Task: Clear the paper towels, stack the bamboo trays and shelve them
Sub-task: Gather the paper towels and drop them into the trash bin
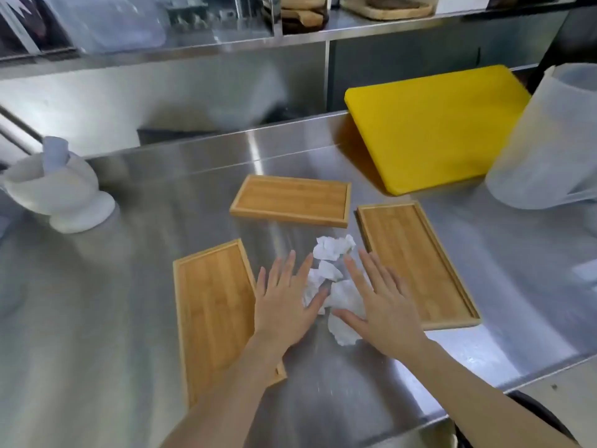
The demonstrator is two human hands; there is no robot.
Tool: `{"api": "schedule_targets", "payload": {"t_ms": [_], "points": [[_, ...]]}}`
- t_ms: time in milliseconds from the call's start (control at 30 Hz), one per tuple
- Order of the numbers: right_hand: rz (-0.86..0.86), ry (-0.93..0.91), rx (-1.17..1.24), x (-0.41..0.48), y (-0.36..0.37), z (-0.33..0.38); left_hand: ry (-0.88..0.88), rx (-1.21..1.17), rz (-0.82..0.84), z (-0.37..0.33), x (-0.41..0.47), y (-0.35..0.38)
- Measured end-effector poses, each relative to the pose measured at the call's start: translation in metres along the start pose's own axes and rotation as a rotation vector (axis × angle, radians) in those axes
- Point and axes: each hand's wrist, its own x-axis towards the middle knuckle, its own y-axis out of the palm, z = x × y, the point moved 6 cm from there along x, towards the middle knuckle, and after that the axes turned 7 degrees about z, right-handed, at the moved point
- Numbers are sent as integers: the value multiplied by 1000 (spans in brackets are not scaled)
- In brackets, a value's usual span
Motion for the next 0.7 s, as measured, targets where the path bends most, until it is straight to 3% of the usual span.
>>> {"api": "schedule_targets", "payload": {"t_ms": [200,467,700], "points": [[-28,-26,-98,-12,19,2,33,64,102,3,1,24],[-45,-54,-86,-10,33,1,-55,-150,104,2,-1,11],[129,192,390,5,11,-19,-122,-440,-39,15,-2,-8]]}}
